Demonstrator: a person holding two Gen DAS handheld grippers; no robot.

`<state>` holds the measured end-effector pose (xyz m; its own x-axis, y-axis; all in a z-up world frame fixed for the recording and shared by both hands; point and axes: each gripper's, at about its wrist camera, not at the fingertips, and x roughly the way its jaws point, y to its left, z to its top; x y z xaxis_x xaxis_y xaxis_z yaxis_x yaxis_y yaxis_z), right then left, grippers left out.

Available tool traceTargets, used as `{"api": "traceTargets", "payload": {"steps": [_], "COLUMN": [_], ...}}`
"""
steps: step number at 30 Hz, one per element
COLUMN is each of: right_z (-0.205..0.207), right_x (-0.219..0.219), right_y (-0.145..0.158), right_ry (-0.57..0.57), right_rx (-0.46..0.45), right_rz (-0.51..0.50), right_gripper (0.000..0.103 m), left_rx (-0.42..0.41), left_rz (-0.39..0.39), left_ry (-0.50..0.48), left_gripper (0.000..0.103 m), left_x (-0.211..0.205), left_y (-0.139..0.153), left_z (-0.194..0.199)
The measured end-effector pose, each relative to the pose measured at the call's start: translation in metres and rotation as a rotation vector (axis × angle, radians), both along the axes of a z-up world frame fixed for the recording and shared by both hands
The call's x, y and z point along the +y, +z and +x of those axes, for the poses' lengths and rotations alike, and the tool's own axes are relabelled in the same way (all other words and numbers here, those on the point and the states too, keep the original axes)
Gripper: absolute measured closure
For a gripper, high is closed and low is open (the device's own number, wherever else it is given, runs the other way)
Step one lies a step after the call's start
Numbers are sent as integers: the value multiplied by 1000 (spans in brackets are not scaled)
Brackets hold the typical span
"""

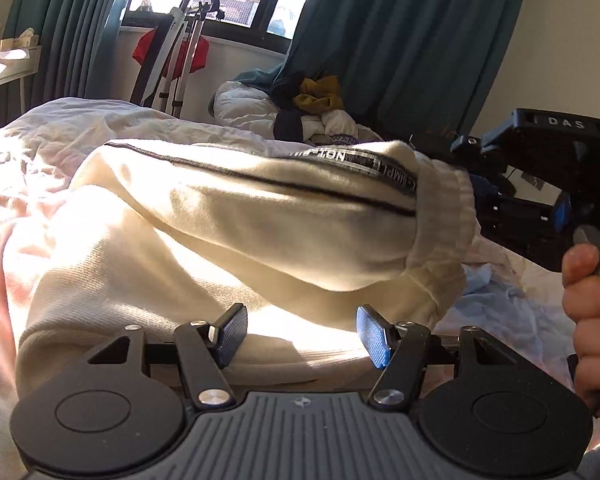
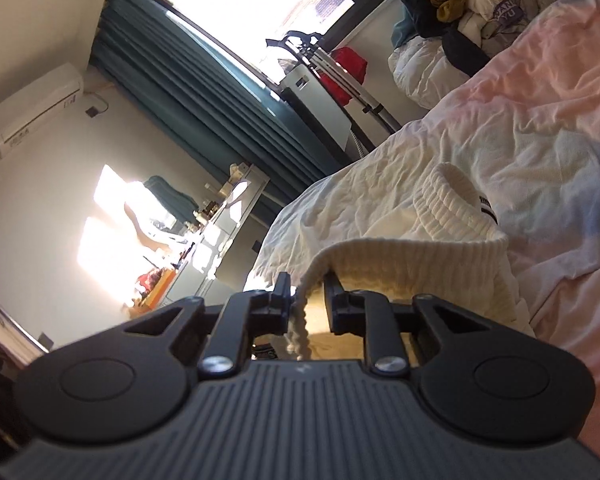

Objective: Fold clothes

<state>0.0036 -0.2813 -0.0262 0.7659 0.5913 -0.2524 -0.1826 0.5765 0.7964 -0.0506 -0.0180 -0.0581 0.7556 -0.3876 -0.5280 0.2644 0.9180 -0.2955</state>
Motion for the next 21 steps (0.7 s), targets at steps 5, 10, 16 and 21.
{"api": "traceTargets", "payload": {"steps": [5, 10, 16, 21], "right_z": [64, 98, 96, 87], "right_x": [-31, -57, -71, -65], "right_y": [-18, -71, -100, -65], "right_ry": [-130, -149, -172, -121], "right_rx": [126, 225, 194, 47], "right_rz": [140, 296, 441, 410], "right_gripper": [82, 82, 80, 28], "left_rx": [-16, -33, -84, -151], "left_rz": [1, -15, 28, 107], "left_ry": [-9, -30, -71, -108], "left_gripper": [40, 40, 40, 40], "left_x": [3, 6, 1, -10], "left_y": [2, 4, 5, 1], "left_z": [-1, -5, -11, -14]}}
